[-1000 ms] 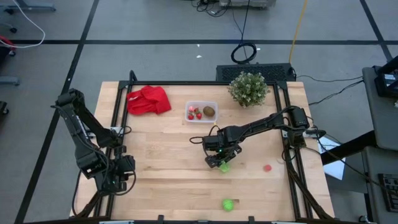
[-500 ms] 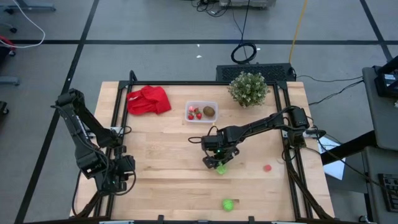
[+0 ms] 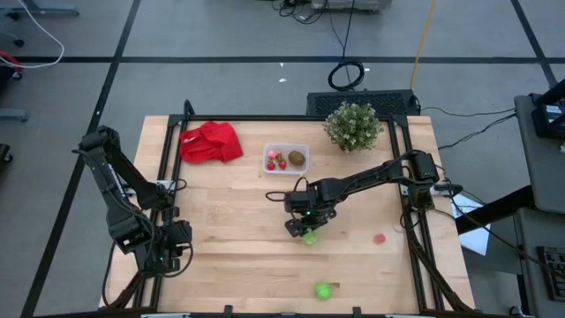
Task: Pick and placing Produce into tupperware
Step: Put the starfruit into the bin
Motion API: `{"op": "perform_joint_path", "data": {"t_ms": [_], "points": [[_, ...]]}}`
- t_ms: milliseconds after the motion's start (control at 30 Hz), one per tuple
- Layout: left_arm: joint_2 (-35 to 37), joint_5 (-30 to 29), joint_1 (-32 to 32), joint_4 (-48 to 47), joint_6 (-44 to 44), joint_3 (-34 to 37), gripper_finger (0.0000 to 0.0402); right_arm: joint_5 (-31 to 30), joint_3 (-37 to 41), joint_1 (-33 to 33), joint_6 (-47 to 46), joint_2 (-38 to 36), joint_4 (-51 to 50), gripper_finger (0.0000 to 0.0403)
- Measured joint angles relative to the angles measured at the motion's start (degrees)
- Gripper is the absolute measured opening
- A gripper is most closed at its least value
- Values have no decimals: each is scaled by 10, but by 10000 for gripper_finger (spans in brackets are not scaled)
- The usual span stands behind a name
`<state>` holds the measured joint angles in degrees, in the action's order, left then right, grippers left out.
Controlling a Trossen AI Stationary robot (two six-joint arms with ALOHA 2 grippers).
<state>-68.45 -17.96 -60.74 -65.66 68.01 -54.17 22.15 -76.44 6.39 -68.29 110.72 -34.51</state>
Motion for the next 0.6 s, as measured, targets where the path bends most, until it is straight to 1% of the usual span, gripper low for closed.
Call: {"op": "perform_joint_path", "data": {"t_ms": [200, 433, 600], "points": [[0, 0, 0, 1, 0, 0, 159, -45, 0, 0, -10, -43, -2, 203], [0, 0, 0, 19, -4, 0, 159, -132, -1, -1, -28, -133, 0, 203], [0, 0, 0, 29, -9, 0, 159, -203, -1, -1, -1, -198, 17, 203]]}}
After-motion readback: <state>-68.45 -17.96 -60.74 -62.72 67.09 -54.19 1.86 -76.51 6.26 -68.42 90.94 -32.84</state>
